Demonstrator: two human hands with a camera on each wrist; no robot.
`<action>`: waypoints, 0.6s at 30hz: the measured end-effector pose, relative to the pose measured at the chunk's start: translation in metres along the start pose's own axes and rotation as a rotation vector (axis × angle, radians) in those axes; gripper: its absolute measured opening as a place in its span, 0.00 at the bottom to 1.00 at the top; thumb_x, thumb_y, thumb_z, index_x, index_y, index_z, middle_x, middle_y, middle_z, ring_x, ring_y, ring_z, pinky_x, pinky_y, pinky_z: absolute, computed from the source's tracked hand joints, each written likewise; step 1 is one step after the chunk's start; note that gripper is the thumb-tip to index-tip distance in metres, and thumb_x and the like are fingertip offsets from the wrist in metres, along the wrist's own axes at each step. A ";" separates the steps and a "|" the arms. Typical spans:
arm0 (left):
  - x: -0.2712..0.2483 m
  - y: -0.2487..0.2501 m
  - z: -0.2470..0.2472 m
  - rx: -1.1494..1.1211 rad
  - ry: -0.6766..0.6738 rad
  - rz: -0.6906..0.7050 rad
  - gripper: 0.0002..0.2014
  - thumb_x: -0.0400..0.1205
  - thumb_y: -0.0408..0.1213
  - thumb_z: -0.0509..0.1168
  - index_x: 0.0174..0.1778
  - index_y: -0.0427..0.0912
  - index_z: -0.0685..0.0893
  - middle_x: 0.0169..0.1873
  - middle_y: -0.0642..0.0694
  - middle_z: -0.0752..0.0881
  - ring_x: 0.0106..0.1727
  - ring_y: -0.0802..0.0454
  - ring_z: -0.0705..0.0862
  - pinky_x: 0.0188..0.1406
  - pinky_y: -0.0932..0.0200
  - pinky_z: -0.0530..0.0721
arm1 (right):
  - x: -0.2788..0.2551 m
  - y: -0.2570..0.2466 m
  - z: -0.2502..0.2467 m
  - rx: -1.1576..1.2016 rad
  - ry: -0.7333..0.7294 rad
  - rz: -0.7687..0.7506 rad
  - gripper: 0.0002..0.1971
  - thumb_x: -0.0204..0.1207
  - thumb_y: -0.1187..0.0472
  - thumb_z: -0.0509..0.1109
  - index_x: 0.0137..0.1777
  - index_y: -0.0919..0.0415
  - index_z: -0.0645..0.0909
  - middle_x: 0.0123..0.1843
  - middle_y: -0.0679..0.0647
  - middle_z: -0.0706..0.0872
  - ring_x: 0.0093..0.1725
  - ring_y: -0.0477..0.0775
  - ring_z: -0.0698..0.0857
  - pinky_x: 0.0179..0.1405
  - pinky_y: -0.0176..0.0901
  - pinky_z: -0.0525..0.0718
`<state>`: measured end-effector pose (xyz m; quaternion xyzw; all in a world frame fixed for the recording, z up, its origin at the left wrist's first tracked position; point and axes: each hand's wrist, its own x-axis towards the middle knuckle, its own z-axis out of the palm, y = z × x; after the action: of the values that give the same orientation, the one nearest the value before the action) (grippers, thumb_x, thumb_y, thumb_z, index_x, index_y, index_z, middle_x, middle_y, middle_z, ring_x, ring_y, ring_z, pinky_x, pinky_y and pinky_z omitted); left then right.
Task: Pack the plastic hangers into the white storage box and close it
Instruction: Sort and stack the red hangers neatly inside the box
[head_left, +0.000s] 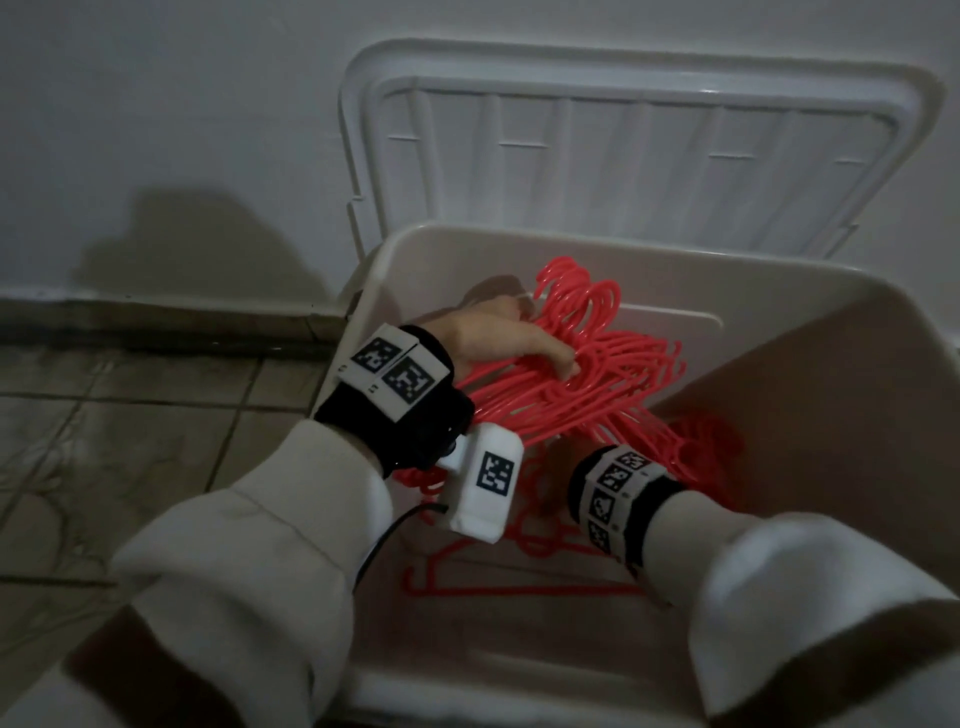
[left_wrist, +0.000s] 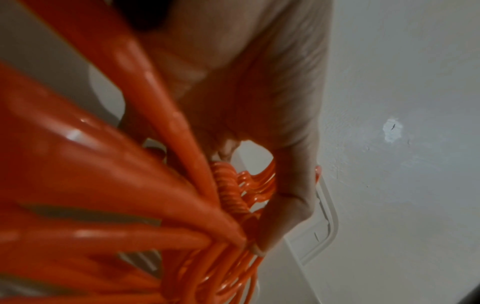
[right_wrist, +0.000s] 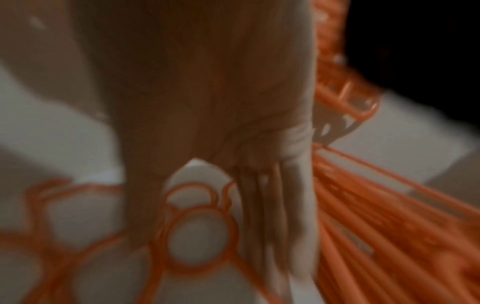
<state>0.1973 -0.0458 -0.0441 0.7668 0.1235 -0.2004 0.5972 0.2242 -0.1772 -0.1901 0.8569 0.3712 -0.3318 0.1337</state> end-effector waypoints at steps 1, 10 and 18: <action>0.000 0.001 0.000 0.008 -0.005 0.003 0.22 0.56 0.35 0.78 0.47 0.38 0.89 0.47 0.34 0.90 0.49 0.38 0.89 0.55 0.42 0.86 | 0.000 -0.002 0.000 0.022 0.001 0.035 0.22 0.76 0.51 0.67 0.68 0.58 0.75 0.70 0.57 0.77 0.69 0.56 0.75 0.63 0.46 0.72; 0.000 0.002 0.001 0.012 -0.016 0.013 0.10 0.68 0.23 0.72 0.45 0.34 0.88 0.46 0.30 0.88 0.48 0.35 0.88 0.53 0.42 0.87 | -0.006 -0.001 -0.001 0.207 0.066 -0.021 0.23 0.78 0.55 0.65 0.70 0.64 0.71 0.67 0.60 0.77 0.67 0.61 0.77 0.63 0.47 0.75; 0.000 0.003 0.001 0.016 -0.001 0.001 0.13 0.67 0.24 0.73 0.48 0.32 0.88 0.46 0.32 0.89 0.48 0.36 0.88 0.53 0.43 0.87 | -0.014 0.003 0.014 0.078 0.026 -0.018 0.28 0.79 0.48 0.65 0.75 0.61 0.65 0.73 0.61 0.73 0.70 0.61 0.75 0.68 0.50 0.75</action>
<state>0.1982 -0.0472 -0.0415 0.7715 0.1211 -0.2017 0.5911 0.2127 -0.1931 -0.1913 0.8622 0.3676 -0.3360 0.0924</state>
